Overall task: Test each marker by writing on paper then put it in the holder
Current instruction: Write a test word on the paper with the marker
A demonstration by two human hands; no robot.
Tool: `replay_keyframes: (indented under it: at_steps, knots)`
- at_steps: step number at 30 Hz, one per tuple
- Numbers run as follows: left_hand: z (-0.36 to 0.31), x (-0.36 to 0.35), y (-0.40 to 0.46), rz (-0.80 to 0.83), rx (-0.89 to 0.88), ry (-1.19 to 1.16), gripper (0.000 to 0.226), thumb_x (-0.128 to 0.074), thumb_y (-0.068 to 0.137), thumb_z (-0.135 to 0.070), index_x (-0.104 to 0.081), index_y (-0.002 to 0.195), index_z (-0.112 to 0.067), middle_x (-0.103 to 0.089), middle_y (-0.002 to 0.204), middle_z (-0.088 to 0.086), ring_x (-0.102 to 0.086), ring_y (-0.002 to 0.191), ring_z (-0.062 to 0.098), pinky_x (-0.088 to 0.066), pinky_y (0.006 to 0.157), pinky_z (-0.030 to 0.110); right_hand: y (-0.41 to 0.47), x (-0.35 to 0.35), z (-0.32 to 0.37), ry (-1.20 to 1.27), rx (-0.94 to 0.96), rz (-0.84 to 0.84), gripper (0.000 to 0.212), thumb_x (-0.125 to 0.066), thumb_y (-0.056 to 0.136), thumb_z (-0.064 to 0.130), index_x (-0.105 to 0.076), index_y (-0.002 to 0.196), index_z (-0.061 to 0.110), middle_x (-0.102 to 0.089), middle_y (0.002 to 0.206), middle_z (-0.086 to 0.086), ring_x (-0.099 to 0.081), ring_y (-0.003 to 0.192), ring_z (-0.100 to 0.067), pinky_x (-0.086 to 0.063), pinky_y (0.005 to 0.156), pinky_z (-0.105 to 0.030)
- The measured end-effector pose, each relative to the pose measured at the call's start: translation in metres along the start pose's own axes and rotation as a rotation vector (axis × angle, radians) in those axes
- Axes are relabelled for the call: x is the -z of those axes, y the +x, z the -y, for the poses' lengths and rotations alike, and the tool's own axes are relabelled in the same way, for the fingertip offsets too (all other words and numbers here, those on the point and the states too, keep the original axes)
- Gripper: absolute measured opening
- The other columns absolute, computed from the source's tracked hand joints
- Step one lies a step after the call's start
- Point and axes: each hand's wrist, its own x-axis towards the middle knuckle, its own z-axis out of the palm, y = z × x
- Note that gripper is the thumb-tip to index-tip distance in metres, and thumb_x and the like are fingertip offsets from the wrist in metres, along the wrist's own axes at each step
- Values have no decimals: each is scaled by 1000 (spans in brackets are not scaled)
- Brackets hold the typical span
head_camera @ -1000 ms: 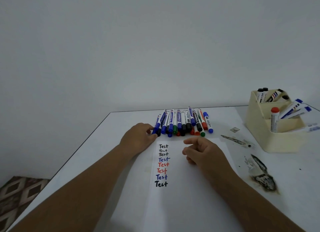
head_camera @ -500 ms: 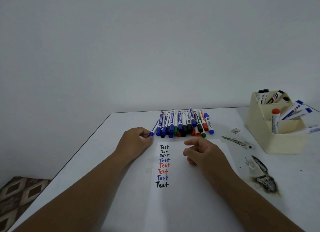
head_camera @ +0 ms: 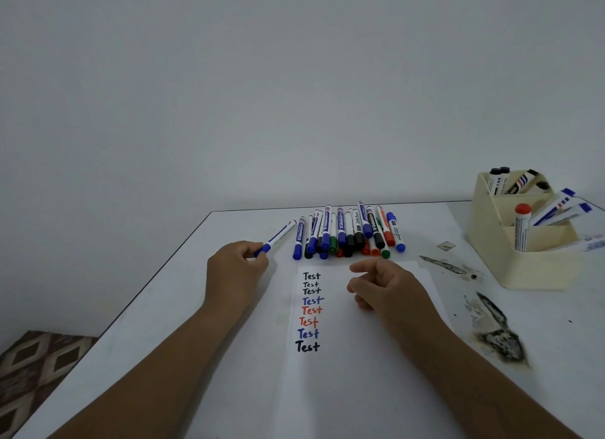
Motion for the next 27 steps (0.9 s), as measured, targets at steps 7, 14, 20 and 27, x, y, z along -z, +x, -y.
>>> replay_keyframes:
  at_steps: [7, 14, 20, 27]
  knots:
    - [-37, 16, -30, 202, -4, -451, 19, -75, 86, -15, -81, 93, -32, -69, 75, 8, -50, 63, 10, -38, 58, 22, -2, 1, 5, 170, -33, -28, 28, -66, 96, 30, -60, 124, 28, -77, 88, -1, -70, 78, -20, -61, 75, -31]
    - [-65, 10, -49, 504, -233, -321, 32, -68, 89, -10, -73, 98, -41, -70, 82, -13, -61, 67, 7, -50, 63, 17, -4, 8, 11, 465, -25, -124, 31, -58, 99, 43, -70, 96, 14, -66, 68, -14, -51, 49, -21, -44, 49, -33]
    - [-85, -1, -61, 631, -455, 66, 25, -53, 99, -43, -61, 122, -34, -55, 93, -15, -55, 84, 3, -42, 71, 19, -14, 12, 14, 514, 30, -110, 39, -67, 82, 48, -59, 73, 10, -48, 59, -9, -37, 48, -17, -33, 48, -32]
    - [-82, -9, -71, 658, -479, 138, 31, -34, 106, -44, -54, 124, -29, -61, 88, -7, -57, 79, 11, -46, 69, 29, -16, 10, 15, 514, 75, -72, 37, -67, 82, 42, -59, 77, 5, -44, 55, -5, -34, 45, -14, -31, 44, -28]
